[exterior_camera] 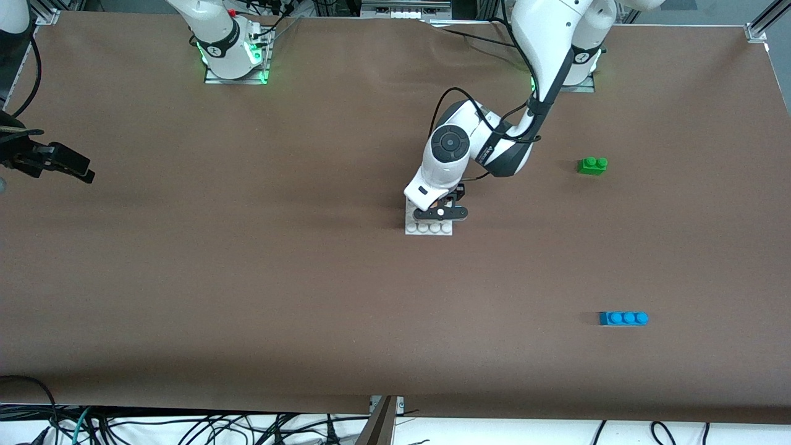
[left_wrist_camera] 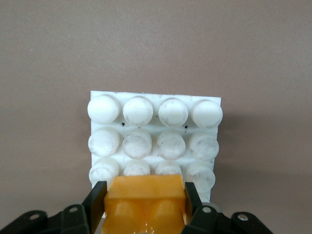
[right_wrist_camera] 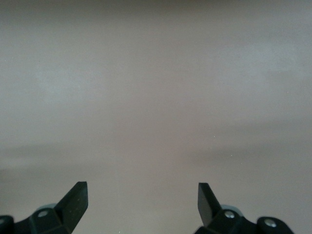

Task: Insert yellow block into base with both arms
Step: 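Lower and press the yellow block onto the plate studs with the left gripper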

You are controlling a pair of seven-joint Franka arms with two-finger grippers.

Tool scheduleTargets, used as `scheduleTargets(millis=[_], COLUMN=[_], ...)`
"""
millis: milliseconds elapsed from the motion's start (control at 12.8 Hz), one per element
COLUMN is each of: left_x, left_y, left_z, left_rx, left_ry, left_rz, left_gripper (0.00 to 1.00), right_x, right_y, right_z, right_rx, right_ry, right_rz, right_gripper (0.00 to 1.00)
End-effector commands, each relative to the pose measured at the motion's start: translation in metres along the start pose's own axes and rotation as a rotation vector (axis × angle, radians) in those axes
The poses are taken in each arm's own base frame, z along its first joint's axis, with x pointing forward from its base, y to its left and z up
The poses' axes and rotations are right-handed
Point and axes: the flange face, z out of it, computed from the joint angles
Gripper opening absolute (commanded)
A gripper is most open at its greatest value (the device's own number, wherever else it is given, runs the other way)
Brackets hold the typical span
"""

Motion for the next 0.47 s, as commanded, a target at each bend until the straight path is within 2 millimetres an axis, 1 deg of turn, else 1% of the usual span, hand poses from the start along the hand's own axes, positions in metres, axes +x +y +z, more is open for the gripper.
scheduleTargets(millis=[0,234,390], left_x=[0.0031,0.0098,0.0118], left_y=[0.0055,0.0124,0.0141], left_z=[0.0057,-0.0001,0.0005], left_rx=[0.003,-0.012,-0.013], left_ry=[-0.002,0.014,0.017], left_rz=[-0.008,-0.005,0.002], left_gripper=[0.0,0.0,0.0], right_x=[-0.0029,-0.0027,-0.0026], right_y=[-0.0015,-0.0006,-0.0015], right_z=[-0.002,-0.0021,-0.0028], right_rx=[0.015,0.015,0.015], right_ry=[-0.001,0.001,0.002], right_rz=[0.0,0.002,0.001], right_gripper=[1.0,1.0,1.0])
